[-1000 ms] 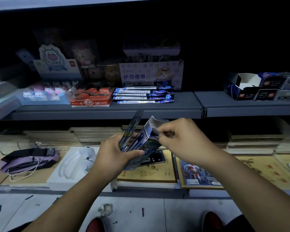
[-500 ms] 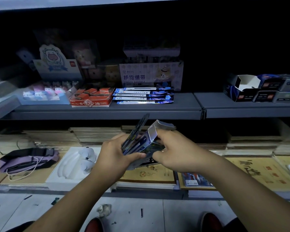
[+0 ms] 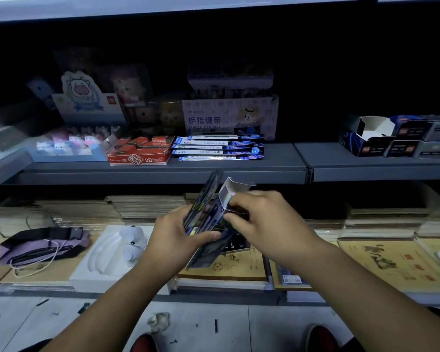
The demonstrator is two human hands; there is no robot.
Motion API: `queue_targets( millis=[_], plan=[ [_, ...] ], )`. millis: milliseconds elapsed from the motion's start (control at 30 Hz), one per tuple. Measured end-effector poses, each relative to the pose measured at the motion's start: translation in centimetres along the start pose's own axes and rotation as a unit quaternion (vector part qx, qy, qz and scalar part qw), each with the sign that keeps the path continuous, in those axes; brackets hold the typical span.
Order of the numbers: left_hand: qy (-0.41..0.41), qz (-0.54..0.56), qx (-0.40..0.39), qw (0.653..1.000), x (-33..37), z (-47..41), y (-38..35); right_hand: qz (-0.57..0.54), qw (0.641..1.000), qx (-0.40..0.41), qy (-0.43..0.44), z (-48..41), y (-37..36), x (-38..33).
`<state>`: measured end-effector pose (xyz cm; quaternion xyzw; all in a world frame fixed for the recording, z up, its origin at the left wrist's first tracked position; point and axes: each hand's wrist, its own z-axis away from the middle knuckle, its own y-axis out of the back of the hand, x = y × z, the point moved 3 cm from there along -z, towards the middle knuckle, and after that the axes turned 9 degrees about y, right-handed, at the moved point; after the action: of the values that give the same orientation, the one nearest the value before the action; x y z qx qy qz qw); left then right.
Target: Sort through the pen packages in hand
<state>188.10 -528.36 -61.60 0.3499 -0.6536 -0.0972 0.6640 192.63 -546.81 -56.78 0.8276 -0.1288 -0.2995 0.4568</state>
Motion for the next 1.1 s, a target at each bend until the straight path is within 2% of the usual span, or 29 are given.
queue_targets(
  millis=[67,167,367,467,700,967,1100],
  plan=[
    [0.007,0.012,-0.007,1.000,0.0,0.1,0.1,0.013,0.998,0.061,0.030,0.0,0.4,-0.2],
    [0.009,0.004,-0.021,1.000,0.2,0.2,0.0,-0.014,0.990,0.139,0.032,0.2,1.2,-0.5],
    [-0.001,0.007,-0.061,0.998,0.6,0.7,-0.5,-0.035,0.992,0.114,0.029,0.2,0.8,-0.2],
    [0.001,0.003,-0.075,0.997,0.6,0.7,-0.6,-0.053,0.989,0.135,0.009,0.1,0.9,0.1],
    [0.007,0.000,-0.096,0.995,0.7,0.8,-0.7,-0.148,0.972,0.182,0.030,-0.4,1.1,1.0],
    [0.033,0.010,-0.076,0.997,0.9,0.9,-0.6,-0.197,0.945,0.251,0.070,-0.1,2.0,1.5],
    [0.037,0.021,-0.070,0.997,0.8,0.7,-0.4,-0.325,0.919,0.224,0.014,0.1,1.5,1.0]
  ],
)
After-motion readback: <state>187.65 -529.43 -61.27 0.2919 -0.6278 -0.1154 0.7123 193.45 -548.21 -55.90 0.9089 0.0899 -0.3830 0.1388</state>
